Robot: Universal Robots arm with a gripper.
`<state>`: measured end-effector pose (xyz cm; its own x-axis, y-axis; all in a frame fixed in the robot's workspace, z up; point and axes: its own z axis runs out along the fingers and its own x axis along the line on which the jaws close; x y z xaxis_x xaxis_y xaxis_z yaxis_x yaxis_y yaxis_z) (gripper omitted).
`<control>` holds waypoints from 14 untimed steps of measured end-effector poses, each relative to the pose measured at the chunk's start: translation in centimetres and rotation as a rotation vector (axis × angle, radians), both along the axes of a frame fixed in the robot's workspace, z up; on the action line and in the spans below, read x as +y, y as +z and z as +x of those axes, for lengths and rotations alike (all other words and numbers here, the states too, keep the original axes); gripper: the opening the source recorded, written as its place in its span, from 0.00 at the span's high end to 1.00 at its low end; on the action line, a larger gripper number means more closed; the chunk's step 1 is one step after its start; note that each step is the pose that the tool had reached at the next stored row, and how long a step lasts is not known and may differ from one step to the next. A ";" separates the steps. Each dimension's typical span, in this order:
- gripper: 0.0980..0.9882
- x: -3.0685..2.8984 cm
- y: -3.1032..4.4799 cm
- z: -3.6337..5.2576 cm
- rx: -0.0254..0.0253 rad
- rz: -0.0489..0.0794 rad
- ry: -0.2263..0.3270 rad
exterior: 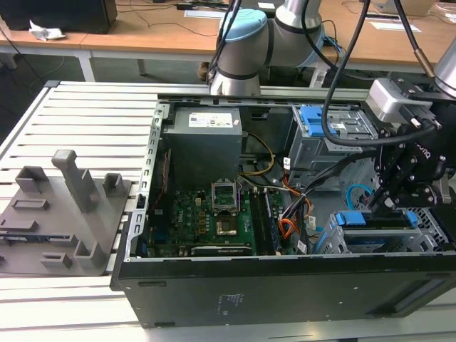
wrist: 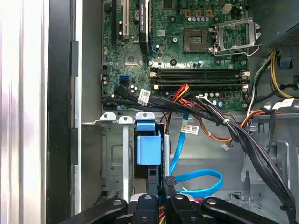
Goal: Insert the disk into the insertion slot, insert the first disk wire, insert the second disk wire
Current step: 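Insert the second disk wire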
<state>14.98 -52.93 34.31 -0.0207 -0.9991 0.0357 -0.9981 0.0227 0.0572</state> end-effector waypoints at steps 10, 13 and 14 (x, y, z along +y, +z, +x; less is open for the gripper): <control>0.93 -0.16 -0.43 -0.01 -0.0001 0.001 0.000; 0.93 -0.16 -0.68 -0.01 -0.0001 0.000 0.000; 0.93 -0.17 -0.71 -0.01 -0.0002 0.001 0.000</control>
